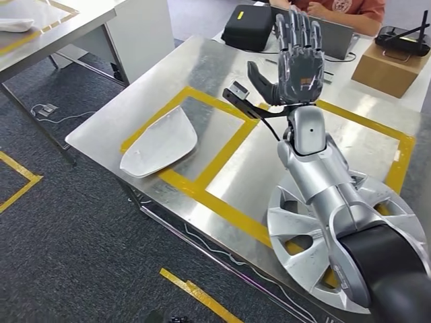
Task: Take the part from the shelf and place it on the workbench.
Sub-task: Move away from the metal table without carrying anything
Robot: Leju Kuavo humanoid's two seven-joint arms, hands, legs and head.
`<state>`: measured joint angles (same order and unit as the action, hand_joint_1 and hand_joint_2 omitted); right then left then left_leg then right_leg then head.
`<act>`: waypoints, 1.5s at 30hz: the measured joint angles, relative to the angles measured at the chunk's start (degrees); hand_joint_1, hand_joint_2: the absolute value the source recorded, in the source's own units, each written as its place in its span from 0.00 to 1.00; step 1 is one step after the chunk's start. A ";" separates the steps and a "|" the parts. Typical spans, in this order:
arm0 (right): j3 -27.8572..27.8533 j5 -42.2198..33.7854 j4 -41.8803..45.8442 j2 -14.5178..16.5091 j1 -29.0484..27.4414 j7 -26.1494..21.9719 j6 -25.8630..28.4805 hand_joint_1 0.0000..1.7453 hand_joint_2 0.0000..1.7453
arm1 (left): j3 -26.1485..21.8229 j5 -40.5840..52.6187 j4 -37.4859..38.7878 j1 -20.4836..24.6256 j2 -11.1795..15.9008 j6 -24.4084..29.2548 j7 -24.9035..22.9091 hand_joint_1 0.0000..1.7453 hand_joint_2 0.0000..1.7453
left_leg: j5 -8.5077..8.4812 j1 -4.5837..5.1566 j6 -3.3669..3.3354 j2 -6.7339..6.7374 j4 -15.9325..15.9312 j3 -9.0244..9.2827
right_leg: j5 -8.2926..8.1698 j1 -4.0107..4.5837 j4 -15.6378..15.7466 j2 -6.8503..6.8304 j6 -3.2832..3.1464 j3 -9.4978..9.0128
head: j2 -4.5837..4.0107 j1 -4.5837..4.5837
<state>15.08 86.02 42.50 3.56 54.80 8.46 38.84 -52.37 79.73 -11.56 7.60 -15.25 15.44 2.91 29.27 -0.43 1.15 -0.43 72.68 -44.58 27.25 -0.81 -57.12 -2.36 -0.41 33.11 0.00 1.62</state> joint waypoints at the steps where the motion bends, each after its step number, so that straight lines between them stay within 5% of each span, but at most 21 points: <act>1: 0.03 -0.02 -0.05 0.00 -0.02 -0.03 0.00 0.00 0.00 | 0.00 0.00 0.00 -0.01 0.04 0.01 0.00 0.00 0.00 | -1.81 -0.11 0.09 0.43 -2.68 1.36 | 0.18 -0.01 -0.01 -0.71 0.12 -0.20 | 0.00 0.00; 3: 0.07 -0.03 -0.09 -0.01 0.03 -0.02 0.00 0.00 0.00 | 0.00 0.00 0.00 0.02 0.07 0.01 0.00 0.00 0.00 | -5.02 0.12 0.08 2.79 -10.11 5.36 | 0.66 0.17 -0.08 -2.01 0.61 -0.70 | 0.00 0.03; 5: 0.10 -0.07 -0.12 -0.04 0.13 -0.03 0.00 0.00 0.00 | 0.00 0.00 0.00 0.13 0.02 0.01 0.00 0.00 0.00 | -5.64 0.56 -0.51 4.59 -14.14 7.46 | 1.15 0.60 -0.21 -3.18 1.22 -1.03 | 0.00 -0.11; 7: 0.21 -0.11 -0.13 0.00 0.18 -0.04 0.00 0.00 0.00 | -0.01 0.00 0.00 0.14 -0.01 0.01 0.00 0.00 0.00 | -5.22 0.76 -1.40 3.77 -14.53 7.53 | 1.56 0.77 -0.17 -4.54 1.78 -1.39 | 0.00 -0.30; 10: 0.34 -0.17 -0.14 -0.01 0.32 -0.04 0.00 0.00 0.00 | -0.05 0.00 0.00 0.12 -0.03 0.05 0.00 0.00 0.00 | -5.29 0.49 -2.45 1.65 -14.83 7.86 | 4.02 0.26 -3.54 -1.65 2.50 -0.01 | 0.00 -0.63; 12: 0.40 -0.21 -0.25 -0.15 0.24 -0.05 0.00 0.00 0.00 | -0.07 0.01 0.00 0.28 -0.08 0.08 0.00 0.00 0.00 | -5.26 0.43 -2.92 0.26 -14.85 7.96 | 7.27 0.11 -11.09 1.33 2.65 3.98 | 0.00 -0.85; 14: 0.46 -0.25 -0.44 -0.22 -0.07 -0.07 0.00 0.00 0.00 | -0.07 0.02 0.00 0.30 -0.11 0.08 0.00 0.00 0.00 | -5.22 0.53 -3.11 -1.46 -14.82 8.03 | 8.50 0.16 -16.96 2.15 2.63 7.73 | 0.00 -0.92; 16: 0.51 -0.43 -0.57 -0.27 -0.12 -0.22 0.00 0.00 0.00 | -0.11 0.01 0.00 0.23 -0.11 0.08 0.02 0.00 0.00 | -5.21 0.65 -3.11 -3.22 -14.80 8.20 | 5.38 0.17 -14.57 2.54 2.24 7.64 | 0.00 -0.94; 19: 0.56 -0.72 -0.63 -0.50 0.26 -0.51 0.00 0.00 0.00 | -0.19 0.00 0.00 0.23 -0.26 0.07 0.10 0.00 0.00 | -5.18 0.73 -2.81 -5.28 -14.71 8.22 | -0.24 0.11 -3.71 5.24 1.35 3.07 | 0.00 -0.90; 21: 0.66 -0.78 -0.70 -0.60 0.36 -0.61 0.00 0.00 0.00 | -0.25 0.00 0.00 0.17 -0.34 0.04 0.15 0.00 0.00 | -5.36 0.48 -2.18 -6.36 -14.70 7.86 | -0.57 0.21 -1.24 6.08 1.13 1.73 | 0.00 -0.86; 23: 0.77 -0.89 -0.74 -0.60 0.44 -0.81 0.00 0.00 0.00 | -0.37 0.00 0.00 0.03 -0.29 0.02 0.19 0.00 0.00 | -5.41 0.34 -1.47 -7.00 -14.75 7.63 | -0.74 0.18 -0.72 5.08 0.92 1.37 | 0.00 -0.90; 25: 0.80 -1.33 -0.74 -0.61 0.67 -1.05 -0.01 0.00 0.00 | -0.54 -0.01 0.00 -0.05 -0.24 0.06 0.21 0.00 0.00 | -3.79 0.58 -0.80 -4.80 -12.72 6.74 | -0.94 -0.13 -0.10 3.91 0.42 0.87 | 0.00 -0.45; 27: 0.79 -1.91 -0.73 -0.71 0.80 -1.24 -0.04 0.00 0.00 | -0.64 -0.02 0.00 -0.02 -0.21 0.12 0.23 0.00 0.00 | -0.36 0.48 -0.14 -1.51 -6.48 3.90 | -0.91 -0.20 0.15 2.77 0.09 0.55 | 0.00 0.02; 29: 0.79 -2.33 -0.73 -0.83 0.70 -1.38 -0.09 0.00 0.00 | -0.69 -0.04 0.00 -0.03 -0.15 0.15 0.24 0.00 0.00 | 1.75 0.08 0.39 -0.31 -0.35 0.90 | -0.74 -0.17 0.10 1.61 0.06 0.47 | 0.00 0.03; 30: 0.81 -2.49 -0.73 -0.87 0.62 -1.42 -0.11 0.00 0.00 | -0.71 -0.06 0.00 -0.07 -0.12 0.16 0.24 0.00 0.00 | 1.34 -0.09 0.60 -0.08 0.28 0.55 | -0.62 -0.18 0.07 1.04 0.11 0.41 | 0.00 0.04; 33: 0.84 -2.74 -0.67 -0.95 0.54 -1.46 -0.13 0.00 0.00 | -0.76 -0.16 0.00 -0.12 0.00 0.21 0.25 0.00 0.00 | -3.78 -0.15 0.75 1.88 -8.43 5.13 | -0.03 -0.13 -0.14 -0.51 0.64 -0.11 | 0.00 0.07; 35: 0.84 -2.77 -0.59 -1.12 0.61 -1.46 -0.14 0.00 0.00 | -0.76 -0.17 0.00 -0.05 -0.03 0.24 0.28 0.00 0.00 | -5.21 0.21 0.16 3.58 -13.77 7.88 | 0.50 0.25 -0.41 -1.43 1.21 -0.36 | -0.01 0.00; 38: 0.93 -2.77 -0.46 -1.29 0.69 -1.47 -0.15 0.00 0.00 | -0.78 -0.17 0.00 -0.07 -0.09 0.31 0.33 0.00 0.00 | -4.88 0.37 -1.18 2.82 -14.76 8.21 | 1.12 0.42 -0.37 -2.81 2.04 -0.63 | 0.00 -0.17; 40: 0.97 -2.78 -0.31 -1.49 0.80 -1.48 -0.14 0.00 0.00 | -0.81 -0.17 0.00 -0.09 -0.13 0.35 0.34 0.00 0.00 | -4.97 0.17 -1.94 1.69 -14.98 8.38 | 2.67 0.11 -2.38 -1.33 2.52 0.20 | 0.00 -0.33; 43: 0.98 -2.79 -0.25 -1.87 0.66 -1.57 -0.14 0.00 0.00 | -0.82 -0.18 0.00 0.05 -0.24 0.37 0.35 0.00 0.00 | -4.92 0.08 -2.60 0.01 -15.04 8.48 | 7.48 -0.06 -13.12 1.83 2.83 5.63 | 0.00 -0.51; 45: 0.99 -2.79 -0.26 -2.05 0.27 -1.60 -0.15 0.00 0.00 | -0.83 -0.19 0.00 0.00 -0.31 0.36 0.35 0.00 0.00 | -4.88 0.10 -2.66 -1.38 -14.99 8.54 | 7.96 -0.05 -17.35 2.20 2.87 8.44 | 0.00 -0.52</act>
<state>16.07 83.23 42.24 1.51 55.06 6.86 38.69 -53.20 79.55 -11.56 7.60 -15.56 15.80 3.26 24.39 -0.32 -1.52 -1.82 57.69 -36.04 35.21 -0.87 -74.47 -0.17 2.46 41.55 0.00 1.09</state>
